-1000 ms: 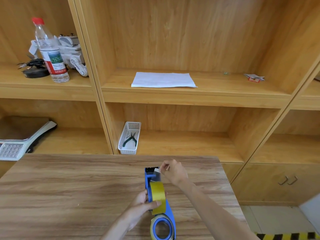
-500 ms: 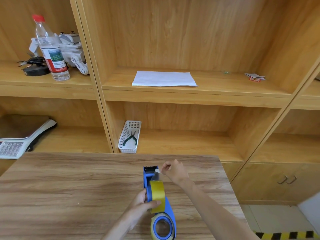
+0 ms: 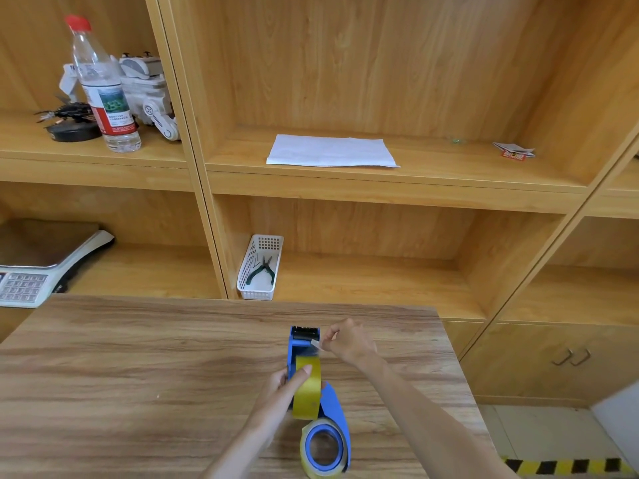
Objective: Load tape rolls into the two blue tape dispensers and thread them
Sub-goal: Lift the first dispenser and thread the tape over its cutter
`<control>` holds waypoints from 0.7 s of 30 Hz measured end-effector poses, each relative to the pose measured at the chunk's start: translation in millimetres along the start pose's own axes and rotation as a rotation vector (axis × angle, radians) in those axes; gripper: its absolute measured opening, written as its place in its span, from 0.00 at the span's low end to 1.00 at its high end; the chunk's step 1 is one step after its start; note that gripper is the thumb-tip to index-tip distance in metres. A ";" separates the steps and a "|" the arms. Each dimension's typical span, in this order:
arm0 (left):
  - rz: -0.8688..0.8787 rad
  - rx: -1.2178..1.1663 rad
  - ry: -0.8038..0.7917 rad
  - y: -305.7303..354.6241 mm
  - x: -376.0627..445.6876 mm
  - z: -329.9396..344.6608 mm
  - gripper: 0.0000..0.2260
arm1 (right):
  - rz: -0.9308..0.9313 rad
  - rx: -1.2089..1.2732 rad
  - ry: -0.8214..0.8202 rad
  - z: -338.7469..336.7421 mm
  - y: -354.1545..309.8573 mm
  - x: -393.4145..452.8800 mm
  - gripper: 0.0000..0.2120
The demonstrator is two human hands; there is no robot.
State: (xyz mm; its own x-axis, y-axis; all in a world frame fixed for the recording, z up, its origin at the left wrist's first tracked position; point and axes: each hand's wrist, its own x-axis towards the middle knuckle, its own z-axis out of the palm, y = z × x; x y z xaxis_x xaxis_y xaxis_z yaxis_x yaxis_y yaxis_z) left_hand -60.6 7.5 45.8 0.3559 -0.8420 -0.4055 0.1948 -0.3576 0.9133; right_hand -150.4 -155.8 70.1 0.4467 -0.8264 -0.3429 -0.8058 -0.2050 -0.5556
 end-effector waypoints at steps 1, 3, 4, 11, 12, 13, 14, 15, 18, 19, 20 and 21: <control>0.010 -0.007 0.011 -0.8 1.4 -1.4 0.20 | 0.023 0.004 -0.006 2.8 1.8 0.7 0.07; 0.009 -0.011 0.029 -2.1 4.0 -3.4 0.24 | 0.052 0.035 -0.001 6.9 5.0 1.9 0.10; 0.007 -0.003 0.031 -2.1 4.1 -4.1 0.24 | 0.058 0.065 0.011 7.9 5.8 2.7 0.10; -0.029 -0.010 0.002 -0.5 0.8 -0.5 0.20 | -0.127 0.101 0.034 -0.5 2.4 1.5 0.07; -0.032 -0.014 0.000 0.8 0.0 0.3 0.20 | -0.139 0.101 0.036 -1.0 3.4 1.9 0.07; -0.037 -0.002 -0.012 2.0 -0.7 0.5 0.19 | -0.144 0.100 0.043 -0.6 4.6 3.1 0.08; -0.044 0.006 -0.022 4.1 -2.1 0.6 0.19 | -0.144 0.103 0.051 -0.6 5.0 3.7 0.09; -0.048 0.011 -0.035 5.5 -3.4 0.2 0.17 | -0.146 0.110 0.063 -0.9 5.1 4.1 0.10; -0.054 0.009 -0.039 9.8 -5.1 -2.5 0.24 | -0.200 0.108 0.132 -1.9 4.3 2.7 0.10; -0.055 0.000 -0.053 10.5 -4.9 -2.7 0.28 | -0.233 0.116 0.154 -2.9 3.4 1.3 0.08; -0.059 -0.010 -0.052 11.0 -5.1 -3.4 0.28 | -0.261 0.120 0.171 -3.5 2.9 0.2 0.06; -0.055 -0.007 -0.036 12.5 -6.0 -3.5 0.26 | -0.284 0.116 0.183 -3.3 2.7 -0.4 0.05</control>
State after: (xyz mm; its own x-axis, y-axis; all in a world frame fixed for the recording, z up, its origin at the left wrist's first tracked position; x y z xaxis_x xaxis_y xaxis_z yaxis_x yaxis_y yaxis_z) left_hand -57.2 9.5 59.5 0.3116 -0.8351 -0.4534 0.2196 -0.4009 0.8894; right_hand -154.0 -157.7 71.3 0.5609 -0.8274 -0.0274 -0.6055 -0.3874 -0.6952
